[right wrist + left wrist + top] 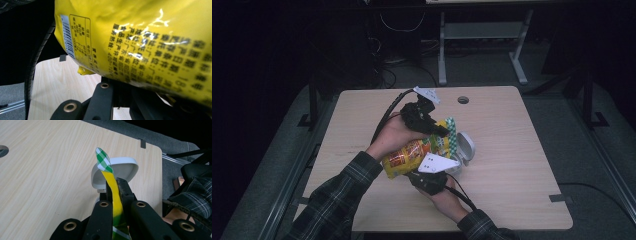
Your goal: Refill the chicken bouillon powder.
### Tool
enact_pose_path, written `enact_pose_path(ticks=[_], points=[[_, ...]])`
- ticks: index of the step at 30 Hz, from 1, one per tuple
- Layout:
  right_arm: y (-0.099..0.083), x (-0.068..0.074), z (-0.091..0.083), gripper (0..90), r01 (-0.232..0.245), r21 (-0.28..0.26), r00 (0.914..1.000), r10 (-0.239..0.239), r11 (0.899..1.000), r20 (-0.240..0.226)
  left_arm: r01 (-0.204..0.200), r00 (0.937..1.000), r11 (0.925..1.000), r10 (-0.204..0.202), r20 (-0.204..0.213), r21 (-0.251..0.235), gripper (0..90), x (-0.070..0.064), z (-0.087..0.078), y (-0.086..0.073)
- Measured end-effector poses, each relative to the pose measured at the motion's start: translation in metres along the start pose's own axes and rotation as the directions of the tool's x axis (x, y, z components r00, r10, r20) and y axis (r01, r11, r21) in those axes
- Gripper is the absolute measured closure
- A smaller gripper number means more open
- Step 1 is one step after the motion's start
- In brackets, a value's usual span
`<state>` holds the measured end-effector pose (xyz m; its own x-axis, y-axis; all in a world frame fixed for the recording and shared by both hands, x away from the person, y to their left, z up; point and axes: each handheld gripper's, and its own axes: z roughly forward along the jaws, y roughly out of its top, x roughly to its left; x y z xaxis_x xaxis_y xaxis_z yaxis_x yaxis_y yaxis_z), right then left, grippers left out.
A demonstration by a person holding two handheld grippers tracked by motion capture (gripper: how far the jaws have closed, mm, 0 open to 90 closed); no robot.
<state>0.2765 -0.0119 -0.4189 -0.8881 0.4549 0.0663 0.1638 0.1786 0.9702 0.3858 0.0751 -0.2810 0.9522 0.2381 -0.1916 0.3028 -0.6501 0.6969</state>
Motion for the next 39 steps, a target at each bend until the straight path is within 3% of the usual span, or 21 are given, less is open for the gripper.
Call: enact_pose_path(ticks=[12, 14, 24, 29, 35, 39], points=[[0.001, 0.004, -0.001, 90.0, 0.023, -0.029, 0.9990, -0.024, 0.999, -0.039, -0.018, 0.9994, 0.9995, 0.018, 0.030, 0.025, 90.0, 0.000, -0.005, 0.000], [0.001, 0.005, -0.002, 90.0, 0.022, -0.036, 0.9988, -0.024, 0.999, -0.043, -0.004, 0.9995, 0.9996, 0.003, 0.031, 0.028, 90.0, 0.001, -0.005, 0.000], [0.002, 0.005, -0.003, 90.0, 0.004, -0.048, 0.9988, -0.006, 0.999, -0.048, 0.029, 0.9989, 0.9966, -0.026, -0.038, 0.077, 90.0, -0.001, 0.002, 0.005], [0.001, 0.004, -0.002, 90.0, 0.003, -0.053, 0.9992, -0.006, 0.999, -0.040, 0.031, 0.9991, 0.9969, -0.029, -0.032, 0.072, 90.0, -0.004, 0.004, 0.011], [0.002, 0.004, -0.001, 90.0, 0.003, -0.046, 0.9993, -0.004, 0.999, -0.038, 0.079, 0.9948, 0.9929, -0.073, -0.071, 0.088, 90.0, -0.001, 0.009, 0.011], [0.001, 0.005, 0.000, 90.0, 0.014, -0.043, 0.9992, -0.016, 0.999, -0.036, 0.081, 0.9948, 0.9927, -0.075, -0.069, 0.089, 90.0, -0.001, 0.010, 0.010]])
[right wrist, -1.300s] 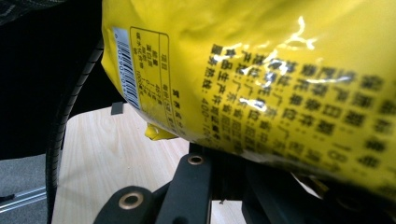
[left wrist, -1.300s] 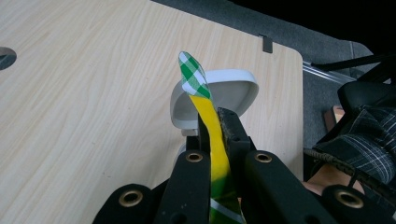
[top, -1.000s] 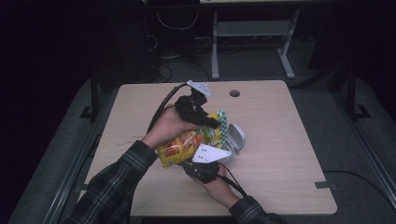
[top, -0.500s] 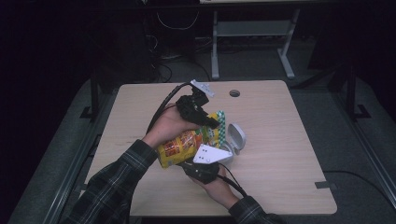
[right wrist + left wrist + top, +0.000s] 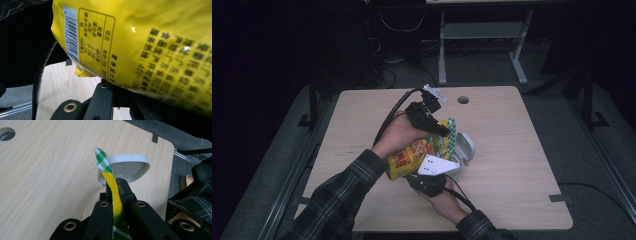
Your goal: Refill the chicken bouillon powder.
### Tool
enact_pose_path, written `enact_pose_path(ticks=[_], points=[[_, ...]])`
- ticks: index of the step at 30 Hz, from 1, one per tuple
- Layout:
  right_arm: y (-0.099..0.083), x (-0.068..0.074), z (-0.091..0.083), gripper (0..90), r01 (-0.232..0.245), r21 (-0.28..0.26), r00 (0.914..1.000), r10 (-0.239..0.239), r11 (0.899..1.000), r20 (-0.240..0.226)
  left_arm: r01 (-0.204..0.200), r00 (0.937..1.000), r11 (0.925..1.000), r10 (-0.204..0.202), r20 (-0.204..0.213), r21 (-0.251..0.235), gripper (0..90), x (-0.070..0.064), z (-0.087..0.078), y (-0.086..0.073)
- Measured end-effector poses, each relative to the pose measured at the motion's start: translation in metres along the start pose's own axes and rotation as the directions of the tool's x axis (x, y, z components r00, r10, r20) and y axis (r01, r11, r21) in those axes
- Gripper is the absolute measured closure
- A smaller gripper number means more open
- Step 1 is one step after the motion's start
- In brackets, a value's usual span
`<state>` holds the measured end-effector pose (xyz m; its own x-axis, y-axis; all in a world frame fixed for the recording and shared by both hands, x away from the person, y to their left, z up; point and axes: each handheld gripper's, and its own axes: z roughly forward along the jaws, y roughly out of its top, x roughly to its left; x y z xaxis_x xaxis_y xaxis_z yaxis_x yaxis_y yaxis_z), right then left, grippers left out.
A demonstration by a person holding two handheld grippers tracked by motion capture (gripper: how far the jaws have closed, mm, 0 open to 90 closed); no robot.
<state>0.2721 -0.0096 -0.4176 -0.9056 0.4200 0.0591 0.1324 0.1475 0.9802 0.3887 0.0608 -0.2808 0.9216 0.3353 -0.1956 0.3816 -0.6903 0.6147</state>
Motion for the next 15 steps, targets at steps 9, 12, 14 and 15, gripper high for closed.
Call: enact_pose_path(ticks=[9, 12, 14, 15], points=[[-0.0003, 0.0010, 0.0001, 90.0, -0.003, 0.004, 1.0000, 0.003, 1.000, -0.001, -0.006, 1.0000, 1.0000, 0.006, -0.002, 0.006, 90.0, 0.0006, -0.0002, -0.0006], [-0.0003, 0.0009, 0.0001, 90.0, -0.003, 0.004, 1.0000, 0.003, 1.000, -0.002, -0.005, 1.0000, 1.0000, 0.005, -0.002, 0.006, 90.0, 0.0006, 0.0000, -0.0005], [-0.0003, 0.0009, 0.0000, 90.0, -0.003, 0.004, 1.0000, 0.003, 1.000, -0.002, -0.006, 1.0000, 0.9999, 0.007, -0.003, 0.008, 90.0, 0.0004, 0.0000, -0.0004], [-0.0003, 0.0010, 0.0000, 90.0, -0.002, 0.003, 1.0000, 0.002, 1.000, -0.002, -0.007, 1.0000, 0.9999, 0.007, -0.004, 0.009, 90.0, 0.0004, 0.0000, -0.0004]])
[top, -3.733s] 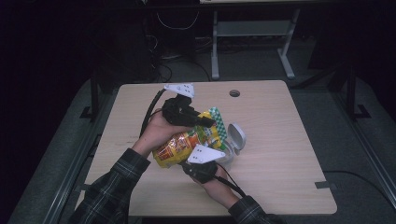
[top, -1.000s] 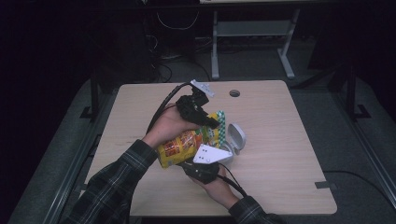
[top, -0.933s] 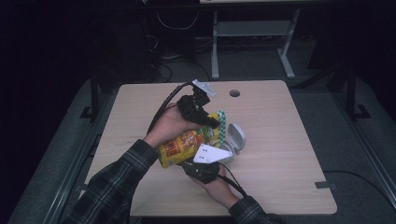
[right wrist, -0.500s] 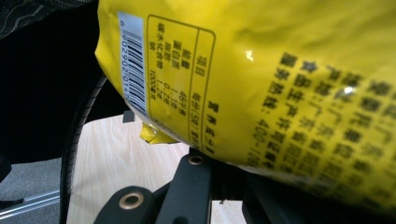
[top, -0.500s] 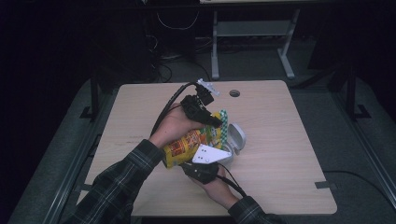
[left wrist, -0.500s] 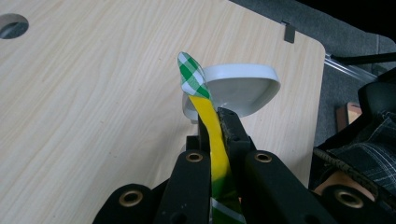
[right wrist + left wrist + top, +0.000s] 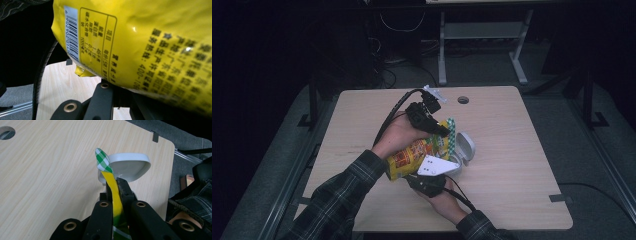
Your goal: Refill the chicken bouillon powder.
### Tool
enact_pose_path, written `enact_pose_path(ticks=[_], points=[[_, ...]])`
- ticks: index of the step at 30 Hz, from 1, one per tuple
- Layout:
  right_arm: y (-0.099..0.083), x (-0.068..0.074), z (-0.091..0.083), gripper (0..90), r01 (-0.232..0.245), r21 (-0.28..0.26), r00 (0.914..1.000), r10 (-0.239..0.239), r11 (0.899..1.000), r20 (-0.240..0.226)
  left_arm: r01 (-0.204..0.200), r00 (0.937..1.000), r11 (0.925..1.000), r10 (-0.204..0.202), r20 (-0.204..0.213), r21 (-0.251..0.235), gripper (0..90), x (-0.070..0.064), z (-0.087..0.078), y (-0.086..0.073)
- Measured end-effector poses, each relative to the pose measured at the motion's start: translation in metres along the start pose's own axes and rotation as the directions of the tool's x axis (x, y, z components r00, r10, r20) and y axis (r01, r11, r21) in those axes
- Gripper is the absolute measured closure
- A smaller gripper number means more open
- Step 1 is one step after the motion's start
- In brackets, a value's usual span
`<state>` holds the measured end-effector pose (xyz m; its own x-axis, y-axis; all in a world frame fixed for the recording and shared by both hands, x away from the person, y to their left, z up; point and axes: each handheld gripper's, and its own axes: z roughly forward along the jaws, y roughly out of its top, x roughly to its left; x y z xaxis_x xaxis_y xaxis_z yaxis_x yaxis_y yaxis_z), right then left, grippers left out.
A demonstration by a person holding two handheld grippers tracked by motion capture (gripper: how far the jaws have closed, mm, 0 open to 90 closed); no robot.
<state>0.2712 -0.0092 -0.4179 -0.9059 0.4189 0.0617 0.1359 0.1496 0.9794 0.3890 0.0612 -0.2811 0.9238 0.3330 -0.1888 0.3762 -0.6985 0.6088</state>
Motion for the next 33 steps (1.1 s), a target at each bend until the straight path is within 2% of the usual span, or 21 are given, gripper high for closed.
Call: enact_pose_path(ticks=[33], points=[[0.0002, 0.0016, 0.0002, 90.0, 0.000, -0.006, 1.0000, 0.000, 1.000, -0.005, 0.005, 1.0000, 0.9998, -0.005, -0.005, 0.018, 89.9, -0.0001, 0.0020, 0.0013]])
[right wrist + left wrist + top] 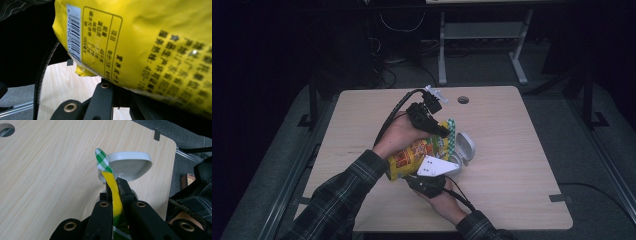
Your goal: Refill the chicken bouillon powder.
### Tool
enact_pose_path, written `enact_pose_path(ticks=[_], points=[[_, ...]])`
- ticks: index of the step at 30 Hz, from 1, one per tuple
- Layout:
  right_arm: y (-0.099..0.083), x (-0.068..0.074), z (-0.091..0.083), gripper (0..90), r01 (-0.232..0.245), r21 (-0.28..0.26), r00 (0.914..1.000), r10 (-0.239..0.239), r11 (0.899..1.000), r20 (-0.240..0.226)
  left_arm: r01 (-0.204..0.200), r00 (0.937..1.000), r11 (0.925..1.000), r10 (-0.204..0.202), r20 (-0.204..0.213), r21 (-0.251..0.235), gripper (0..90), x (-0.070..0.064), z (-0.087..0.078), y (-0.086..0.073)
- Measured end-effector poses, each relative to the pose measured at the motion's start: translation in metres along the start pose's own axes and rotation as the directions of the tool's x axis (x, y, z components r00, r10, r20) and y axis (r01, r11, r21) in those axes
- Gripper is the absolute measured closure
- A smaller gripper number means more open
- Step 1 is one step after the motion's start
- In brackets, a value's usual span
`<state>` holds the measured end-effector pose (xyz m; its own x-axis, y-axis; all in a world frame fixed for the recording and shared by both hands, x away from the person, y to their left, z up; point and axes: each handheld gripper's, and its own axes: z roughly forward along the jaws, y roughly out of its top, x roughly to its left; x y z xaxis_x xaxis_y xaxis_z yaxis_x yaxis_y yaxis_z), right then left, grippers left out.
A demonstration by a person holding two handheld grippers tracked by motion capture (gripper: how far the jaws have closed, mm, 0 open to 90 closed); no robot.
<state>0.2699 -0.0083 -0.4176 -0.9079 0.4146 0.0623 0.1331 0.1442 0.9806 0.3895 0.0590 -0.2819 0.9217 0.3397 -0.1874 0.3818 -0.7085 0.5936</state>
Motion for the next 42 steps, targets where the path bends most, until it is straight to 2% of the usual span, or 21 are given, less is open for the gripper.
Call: enact_pose_path(ticks=[42], points=[[0.0003, 0.0006, -0.0005, 90.0, -0.001, -0.006, 1.0000, 0.001, 1.000, 0.001, 0.001, 1.0000, 1.0000, 0.000, -0.001, 0.008, 89.9, -0.0015, 0.0012, 0.0020]])
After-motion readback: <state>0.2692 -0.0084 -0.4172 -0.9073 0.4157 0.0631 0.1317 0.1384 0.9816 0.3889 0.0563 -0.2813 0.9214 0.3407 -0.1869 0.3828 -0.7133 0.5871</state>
